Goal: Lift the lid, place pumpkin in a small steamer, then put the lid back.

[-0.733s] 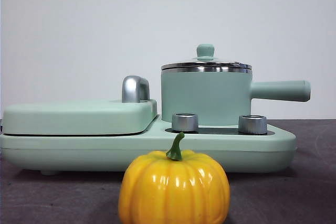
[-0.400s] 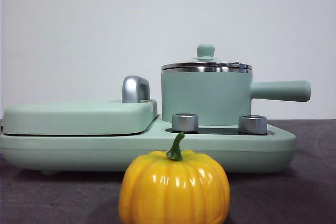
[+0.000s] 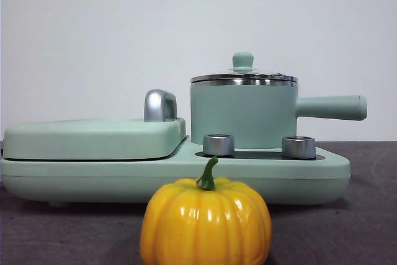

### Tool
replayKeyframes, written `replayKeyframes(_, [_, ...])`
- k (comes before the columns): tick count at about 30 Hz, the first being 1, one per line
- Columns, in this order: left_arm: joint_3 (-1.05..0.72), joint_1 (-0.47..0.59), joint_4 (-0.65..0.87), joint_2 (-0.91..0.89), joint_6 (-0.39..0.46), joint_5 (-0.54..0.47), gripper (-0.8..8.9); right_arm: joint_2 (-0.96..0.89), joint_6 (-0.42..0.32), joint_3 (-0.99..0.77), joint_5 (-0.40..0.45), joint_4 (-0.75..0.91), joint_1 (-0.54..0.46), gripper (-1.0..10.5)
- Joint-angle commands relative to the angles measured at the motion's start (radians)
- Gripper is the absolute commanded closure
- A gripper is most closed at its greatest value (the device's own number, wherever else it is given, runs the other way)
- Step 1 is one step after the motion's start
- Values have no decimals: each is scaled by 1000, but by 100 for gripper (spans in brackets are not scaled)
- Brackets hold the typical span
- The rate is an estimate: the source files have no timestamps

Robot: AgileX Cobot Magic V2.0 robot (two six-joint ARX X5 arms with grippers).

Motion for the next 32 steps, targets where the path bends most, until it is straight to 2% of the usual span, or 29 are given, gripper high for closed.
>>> replayKeyframes(1, [66,-16,-10,44,37,59,806,49,-126,71,-48,-63,3,931])
replayKeyframes(5, [102,-31,-5,71,40,124,806,79,-167,109,-113,-84,3,931])
replayKeyframes(10, [102,-39,-6,71,58,135,801,79,-167,109,-119,-77,3,931])
replayKeyframes(12, [102,-39,-6,71,58,135,754,79,-166,109,-119,-77,3,930])
replayKeyframes(15, [102,-39,-5,72,58,135,572,79,-166,109,-118,-77,3,892])
replayKeyframes(17, [102,-39,-5,73,56,135,432,79,-165,109,-118,-78,3,767])
replayKeyframes(19, [102,-39,-4,73,45,135,347,79,-164,109,-118,-77,3,640])
replayKeyframes(21, [102,-39,-1,73,18,135,339,79,-163,109,-113,-80,3,548])
replayKeyframes(23, [102,-41,4,79,7,135,339,79,-163,109,-110,-83,3,508])
replayKeyframes(28, [124,-61,5,138,10,135,340,79,-163,109,-111,-84,3,502])
replayKeyframes(32, [175,-106,19,238,48,134,340,79,-163,109,-111,-84,3,502])
